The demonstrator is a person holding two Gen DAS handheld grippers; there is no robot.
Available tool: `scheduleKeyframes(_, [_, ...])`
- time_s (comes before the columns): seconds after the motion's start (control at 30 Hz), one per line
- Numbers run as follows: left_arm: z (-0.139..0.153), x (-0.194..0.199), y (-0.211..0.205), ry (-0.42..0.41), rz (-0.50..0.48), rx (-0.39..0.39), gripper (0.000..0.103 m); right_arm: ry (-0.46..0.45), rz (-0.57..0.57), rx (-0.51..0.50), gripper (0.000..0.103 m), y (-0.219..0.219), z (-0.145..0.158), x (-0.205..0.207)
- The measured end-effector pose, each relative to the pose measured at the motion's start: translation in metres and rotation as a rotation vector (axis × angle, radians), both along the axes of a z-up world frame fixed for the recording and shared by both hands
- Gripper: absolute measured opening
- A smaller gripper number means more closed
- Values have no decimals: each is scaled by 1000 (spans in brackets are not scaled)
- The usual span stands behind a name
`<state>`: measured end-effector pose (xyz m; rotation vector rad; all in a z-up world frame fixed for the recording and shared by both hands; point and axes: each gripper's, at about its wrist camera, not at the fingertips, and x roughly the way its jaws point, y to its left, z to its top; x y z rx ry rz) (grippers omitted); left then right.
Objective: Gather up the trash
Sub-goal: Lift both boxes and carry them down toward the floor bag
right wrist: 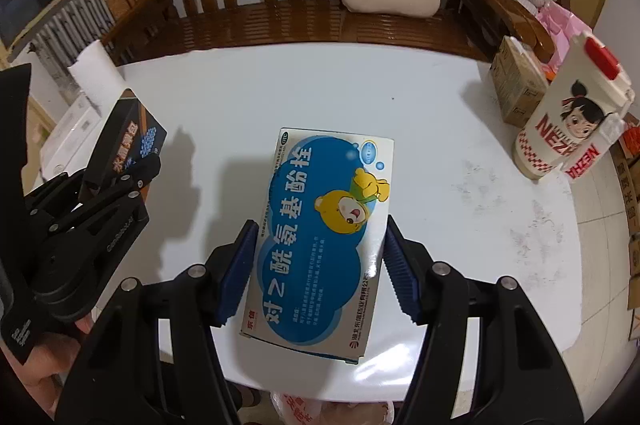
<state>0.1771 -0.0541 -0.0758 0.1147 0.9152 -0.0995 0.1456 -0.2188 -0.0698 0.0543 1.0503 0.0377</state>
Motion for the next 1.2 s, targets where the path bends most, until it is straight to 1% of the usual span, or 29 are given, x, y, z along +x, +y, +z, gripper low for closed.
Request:
scheduleKeyframes(0.17, [16, -25, -5, -19, -17, 0, 26, -30, 36, 4, 60, -4, 20, -24])
scheduleKeyframes(0.3, [27, -49, -11, -31, -38, -10, 26, -56, 72, 4, 60, -5, 35, -51])
scheduleKeyframes(0.5, [36, -101, -20, -54, -100, -35, 26, -79, 118, -10, 60, -12, 46, -96])
scheduleKeyframes(0.67, [31, -147, -25, -54, -149, -61, 26, -83, 144, -37, 60, -19, 40, -134])
scheduleKeyframes(0.9, [16, -196, -39, -41, -193, -64, 26, -75, 164, -78, 60, -21, 20, -184])
scheduleKeyframes(1.1, [-7, -234, -47, -20, -234, -62, 26, -70, 190, -110, 60, -18, -3, -218])
scheduleKeyframes(1.13, [-13, -241, -49, -16, -239, -50, 26, -63, 194, -115, 60, -17, -10, -224])
scheduleKeyframes(1.2, [-27, -252, -51, 8, -247, -51, 26, -49, 198, -117, 60, -17, -24, -234])
